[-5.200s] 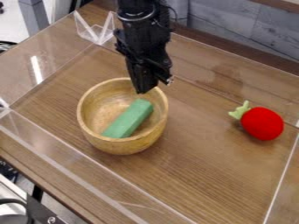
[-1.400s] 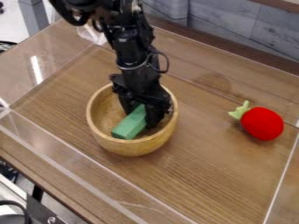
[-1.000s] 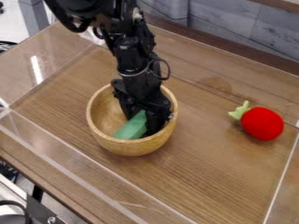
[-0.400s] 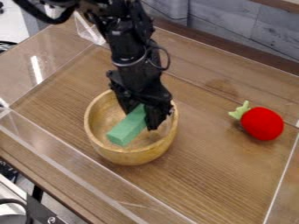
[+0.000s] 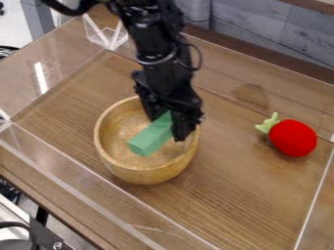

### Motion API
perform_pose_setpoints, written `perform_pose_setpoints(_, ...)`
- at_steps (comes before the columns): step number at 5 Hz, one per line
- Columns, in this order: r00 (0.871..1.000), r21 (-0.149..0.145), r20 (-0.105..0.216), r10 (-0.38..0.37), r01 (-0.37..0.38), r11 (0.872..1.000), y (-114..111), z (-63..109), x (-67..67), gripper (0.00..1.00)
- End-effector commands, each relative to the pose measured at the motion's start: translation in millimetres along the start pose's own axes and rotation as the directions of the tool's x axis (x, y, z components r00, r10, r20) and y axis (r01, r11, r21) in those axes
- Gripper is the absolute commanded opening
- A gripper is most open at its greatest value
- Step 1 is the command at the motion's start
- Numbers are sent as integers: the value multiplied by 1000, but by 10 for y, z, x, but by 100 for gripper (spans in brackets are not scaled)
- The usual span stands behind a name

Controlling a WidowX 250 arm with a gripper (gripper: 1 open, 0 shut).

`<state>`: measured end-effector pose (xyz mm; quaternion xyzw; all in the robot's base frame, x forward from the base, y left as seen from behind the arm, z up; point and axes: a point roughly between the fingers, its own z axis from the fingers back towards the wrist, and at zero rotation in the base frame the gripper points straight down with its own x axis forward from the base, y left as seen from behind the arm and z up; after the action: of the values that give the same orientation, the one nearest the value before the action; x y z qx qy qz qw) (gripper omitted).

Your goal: Remove the green stick from the brown bowl and put it on the table

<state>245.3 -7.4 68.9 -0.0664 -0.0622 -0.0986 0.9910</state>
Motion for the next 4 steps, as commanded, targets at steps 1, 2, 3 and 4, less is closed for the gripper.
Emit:
perform_pose_setpoints(1, 998, 6, 56, -40, 40, 999, -309, 120, 158, 0)
perform_pose_setpoints(2, 996, -14, 45, -80, 80, 997, -707, 10, 170, 0)
perform_pose_setpoints(3, 994, -32, 19, -107, 108, 994, -1024, -148, 163, 0)
perform_pose_setpoints(4, 1000, -42, 7, -23, 23, 999, -1138, -313, 127, 0)
